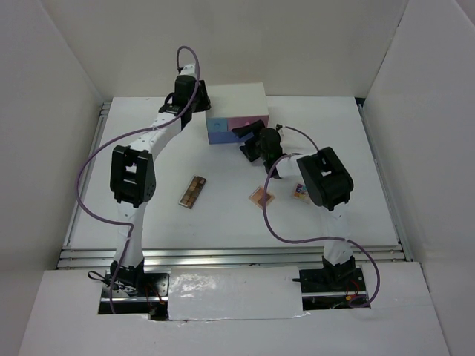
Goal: Organize the makeup
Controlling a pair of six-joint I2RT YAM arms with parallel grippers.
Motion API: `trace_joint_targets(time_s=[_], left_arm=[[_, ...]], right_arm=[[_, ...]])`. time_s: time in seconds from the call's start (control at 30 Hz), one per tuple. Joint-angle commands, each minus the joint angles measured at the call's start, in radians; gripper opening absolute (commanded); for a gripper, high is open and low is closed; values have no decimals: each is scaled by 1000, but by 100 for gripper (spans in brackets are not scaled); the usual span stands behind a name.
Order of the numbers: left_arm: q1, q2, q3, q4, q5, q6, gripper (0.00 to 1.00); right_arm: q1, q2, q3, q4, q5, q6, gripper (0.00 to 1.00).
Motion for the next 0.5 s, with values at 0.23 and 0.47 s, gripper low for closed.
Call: trace_joint_targets(time_s=[0.23, 0.47], left_arm=[[2, 5, -66, -25, 52, 23, 31], [2, -10, -85, -13, 47, 29, 27]], right_arm=[[21, 32, -38, 72, 113, 128, 77], [21, 118, 78, 27, 98, 183, 52]])
